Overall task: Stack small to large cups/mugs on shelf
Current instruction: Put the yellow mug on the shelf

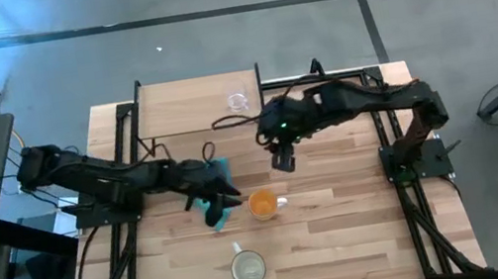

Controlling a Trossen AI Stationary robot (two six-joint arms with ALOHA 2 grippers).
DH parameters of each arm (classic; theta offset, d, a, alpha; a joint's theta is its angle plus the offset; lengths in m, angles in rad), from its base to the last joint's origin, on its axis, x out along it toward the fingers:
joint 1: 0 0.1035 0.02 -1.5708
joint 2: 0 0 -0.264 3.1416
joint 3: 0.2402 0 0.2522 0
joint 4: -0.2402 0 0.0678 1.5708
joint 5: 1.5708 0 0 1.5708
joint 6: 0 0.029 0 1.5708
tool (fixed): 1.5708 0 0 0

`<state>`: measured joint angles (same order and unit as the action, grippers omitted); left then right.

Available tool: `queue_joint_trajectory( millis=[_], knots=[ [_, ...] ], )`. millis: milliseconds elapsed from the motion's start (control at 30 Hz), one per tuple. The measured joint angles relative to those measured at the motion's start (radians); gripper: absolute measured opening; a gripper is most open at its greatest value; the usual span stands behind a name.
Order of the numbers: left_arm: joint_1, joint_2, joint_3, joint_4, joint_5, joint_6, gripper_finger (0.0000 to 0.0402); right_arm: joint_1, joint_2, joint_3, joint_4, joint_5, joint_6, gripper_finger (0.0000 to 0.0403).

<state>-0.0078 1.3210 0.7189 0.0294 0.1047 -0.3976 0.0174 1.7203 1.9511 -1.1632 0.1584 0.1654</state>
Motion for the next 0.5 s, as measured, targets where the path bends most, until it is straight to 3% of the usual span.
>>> queue_joint_trajectory(
  millis=[500],
  knots=[
    [0.001, 0.284, 0.373, -0.362, -0.094, 0.034, 0.0138, 0.000, -0.090, 0.000, -0.159, 0.033, 0.010, 0.0181]
  ],
)
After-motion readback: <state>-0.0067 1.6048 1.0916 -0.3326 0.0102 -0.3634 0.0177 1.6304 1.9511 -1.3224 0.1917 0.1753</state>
